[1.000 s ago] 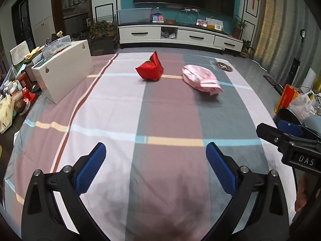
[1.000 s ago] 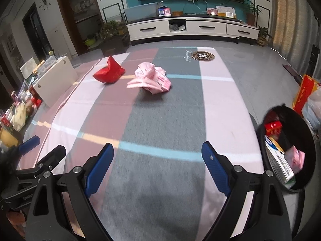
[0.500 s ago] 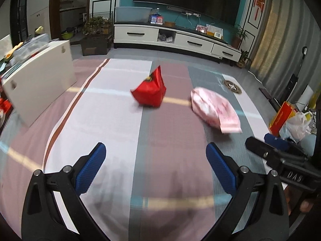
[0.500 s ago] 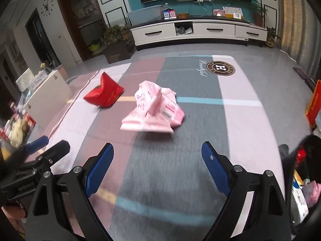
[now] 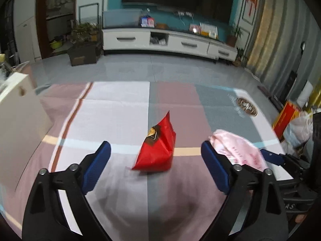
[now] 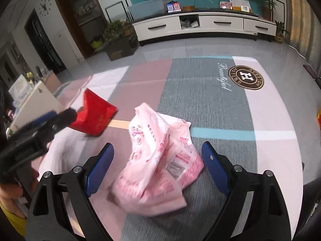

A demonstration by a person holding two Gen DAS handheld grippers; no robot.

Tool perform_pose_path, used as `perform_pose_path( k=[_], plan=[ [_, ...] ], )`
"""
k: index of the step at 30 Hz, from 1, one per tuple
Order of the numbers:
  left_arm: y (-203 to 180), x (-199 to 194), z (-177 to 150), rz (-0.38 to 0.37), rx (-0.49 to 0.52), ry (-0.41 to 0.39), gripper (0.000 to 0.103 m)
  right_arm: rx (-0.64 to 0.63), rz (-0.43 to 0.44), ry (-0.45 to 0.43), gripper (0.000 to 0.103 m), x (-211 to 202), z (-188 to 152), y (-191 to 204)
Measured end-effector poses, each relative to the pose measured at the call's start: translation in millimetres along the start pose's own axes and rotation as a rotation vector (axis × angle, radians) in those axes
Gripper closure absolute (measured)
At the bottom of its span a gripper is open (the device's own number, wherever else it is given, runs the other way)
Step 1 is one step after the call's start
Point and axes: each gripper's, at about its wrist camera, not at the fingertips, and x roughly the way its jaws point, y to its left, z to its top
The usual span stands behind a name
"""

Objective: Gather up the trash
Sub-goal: 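Grasp the red snack bag with the left tool while the right tool grasps the pink wrapper, then carry the red bag and pink wrapper over the black bin and release both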

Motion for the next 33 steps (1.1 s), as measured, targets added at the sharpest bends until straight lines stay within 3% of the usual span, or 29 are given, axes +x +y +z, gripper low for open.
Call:
perform_pose_path(
  k=[4,7,9,10,17,33],
  plan=[
    [-1,25,0,0.007,0.028,0.070,0.036,-0.027,-0.015,0.017,0.029,9,-1,2],
    [0,32,-6,-0.001,0.031,0.094,0.056,-0.038,-0.028,0.011,0.036,8,-3,2],
    [0,33,-10,-0.026,0.012,0.103,0.077,-0.042,-0.029,0.010,0.046,7,-5,2],
    [0,32,-12,-0.028,0.005,0.105,0.079,-0.044,-0.032,0.014,0.052,6,-6,2],
    [-15,6,-32,-0.030,0.032,0.081,0.087,-0.039,-0.035,0.007,0.068,-4,-15,2],
    [-42,-71,-69,0.035,0.057,0.064,0.087,-0.022,-0.014,-0.017,0.071,-62,-58,2]
  ],
)
